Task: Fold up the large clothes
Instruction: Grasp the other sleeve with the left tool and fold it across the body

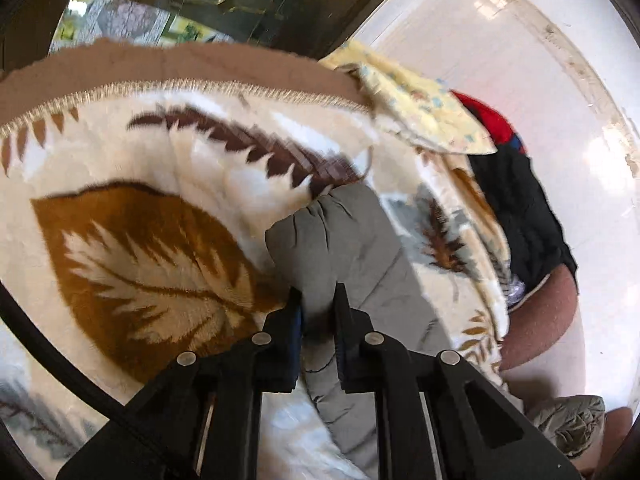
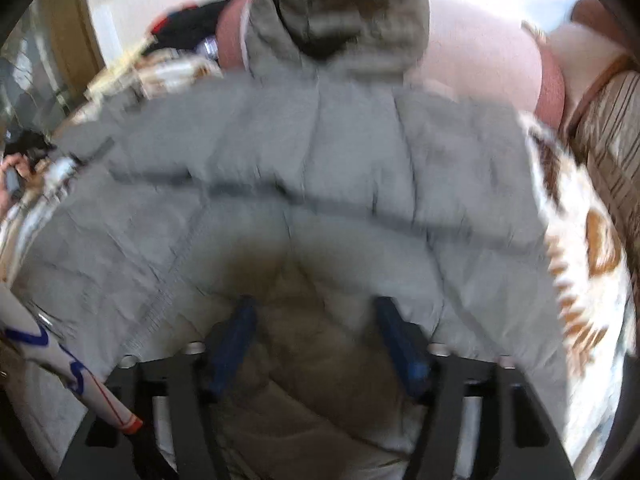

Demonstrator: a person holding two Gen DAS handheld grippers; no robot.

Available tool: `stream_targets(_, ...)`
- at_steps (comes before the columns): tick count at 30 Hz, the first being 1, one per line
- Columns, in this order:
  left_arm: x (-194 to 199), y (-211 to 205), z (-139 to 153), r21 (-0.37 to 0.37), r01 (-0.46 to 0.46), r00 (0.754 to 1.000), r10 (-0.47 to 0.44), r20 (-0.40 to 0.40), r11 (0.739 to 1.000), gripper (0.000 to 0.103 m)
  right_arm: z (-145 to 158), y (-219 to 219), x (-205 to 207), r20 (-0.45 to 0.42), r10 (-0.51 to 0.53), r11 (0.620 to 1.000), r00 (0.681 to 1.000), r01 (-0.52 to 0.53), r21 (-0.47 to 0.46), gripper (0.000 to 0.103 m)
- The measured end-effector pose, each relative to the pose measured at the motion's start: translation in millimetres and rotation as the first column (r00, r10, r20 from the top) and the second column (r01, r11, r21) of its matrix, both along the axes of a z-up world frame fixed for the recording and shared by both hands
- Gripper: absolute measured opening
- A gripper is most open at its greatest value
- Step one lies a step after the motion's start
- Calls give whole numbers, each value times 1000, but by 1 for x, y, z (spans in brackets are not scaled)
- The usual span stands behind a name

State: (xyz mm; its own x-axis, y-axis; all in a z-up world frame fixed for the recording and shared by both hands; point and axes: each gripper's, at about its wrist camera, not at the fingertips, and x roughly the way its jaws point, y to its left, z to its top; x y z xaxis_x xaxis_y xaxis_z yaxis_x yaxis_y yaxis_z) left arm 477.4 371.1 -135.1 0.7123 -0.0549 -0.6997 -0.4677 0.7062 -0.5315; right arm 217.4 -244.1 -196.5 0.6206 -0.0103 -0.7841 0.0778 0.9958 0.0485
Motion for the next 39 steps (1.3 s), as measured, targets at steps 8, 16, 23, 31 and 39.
stream_targets(8, -23, -41, 87, 106, 84, 989, -96, 113, 991, 12, -13, -39, 17, -120, -153, 988, 981, 148, -48, 74)
stream_targets(16, -69, -165, 203, 267, 269, 908, -336, 251, 925, 12, 35, -66, -12, 54, -217, 974, 975, 213, 77, 72)
stream_targets(23, -126, -331, 239, 345, 488, 775, -580, 251, 802, 12, 47, -124, -37, 74, -381, 910, 922, 359, 206, 73)
stream_targets(31, -183, -520, 176, 327, 713, 611, -779, 143, 620, 12, 65, -165, -67, 128, -503, 848, 855, 459, 266, 73)
stream_targets(39, -208, -625, 25, 164, 863, 502, -847, -176, 478, 45, 70, -194, -81, 129, -580, 794, 805, 522, 311, 73)
